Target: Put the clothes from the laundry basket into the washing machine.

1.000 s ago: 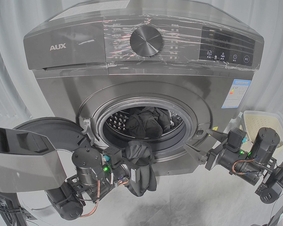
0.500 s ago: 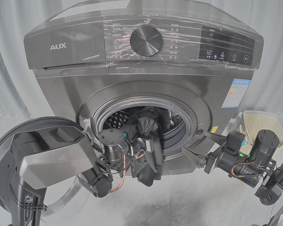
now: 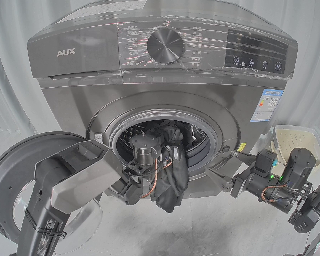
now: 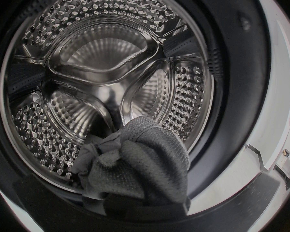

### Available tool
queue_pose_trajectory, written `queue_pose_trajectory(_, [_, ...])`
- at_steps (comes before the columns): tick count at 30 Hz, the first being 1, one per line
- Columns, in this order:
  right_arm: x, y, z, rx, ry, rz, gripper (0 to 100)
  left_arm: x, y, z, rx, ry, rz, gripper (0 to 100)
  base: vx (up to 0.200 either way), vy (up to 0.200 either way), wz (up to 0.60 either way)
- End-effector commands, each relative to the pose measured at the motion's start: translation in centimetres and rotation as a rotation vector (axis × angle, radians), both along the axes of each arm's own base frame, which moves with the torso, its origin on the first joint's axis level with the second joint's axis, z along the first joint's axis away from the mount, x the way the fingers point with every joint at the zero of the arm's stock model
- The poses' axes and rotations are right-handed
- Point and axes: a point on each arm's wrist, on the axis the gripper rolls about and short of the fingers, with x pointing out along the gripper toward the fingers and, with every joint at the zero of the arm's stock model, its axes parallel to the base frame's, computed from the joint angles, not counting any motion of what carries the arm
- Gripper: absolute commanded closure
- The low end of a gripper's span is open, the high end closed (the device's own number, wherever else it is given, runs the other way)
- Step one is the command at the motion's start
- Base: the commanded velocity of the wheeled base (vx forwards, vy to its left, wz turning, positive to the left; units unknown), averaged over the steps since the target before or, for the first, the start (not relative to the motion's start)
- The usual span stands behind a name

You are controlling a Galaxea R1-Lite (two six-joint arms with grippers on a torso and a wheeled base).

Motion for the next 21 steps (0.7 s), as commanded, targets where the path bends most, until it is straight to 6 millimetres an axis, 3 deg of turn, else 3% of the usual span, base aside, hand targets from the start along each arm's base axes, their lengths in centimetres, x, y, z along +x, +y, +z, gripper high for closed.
queue_pose_trajectory(1, [0.0,0.0,-0.1,-0.002,0.003,0.000,0,3.6,-0.6,-1.4,-0.005,0.002,0.031,100,0.000,0.000,0.00])
queue_pose_trajectory(5, [0.1,-0.1,-0.3,-0.006,0.009,-0.003,0,5.4,-1.3,-1.2,-0.038,-0.034,0.056,100,0.000,0.000,0.00])
queue_pose_trajectory(12, [0.1,-0.1,-0.3,-0.009,0.013,-0.004,0,7.3,-0.9,-1.5,-0.043,-0.041,0.109,100,0.000,0.000,0.00])
queue_pose_trajectory(20, [0.1,-0.1,-0.3,-0.008,0.012,-0.003,0,7.8,-0.2,-1.0,-0.048,-0.053,0.132,100,0.000,0.000,0.00])
queue_pose_trajectory(21, [0.1,-0.1,-0.3,-0.008,0.012,-0.003,0,7.7,-0.1,-1.1,-0.043,-0.047,0.132,0,0.000,0.000,0.00])
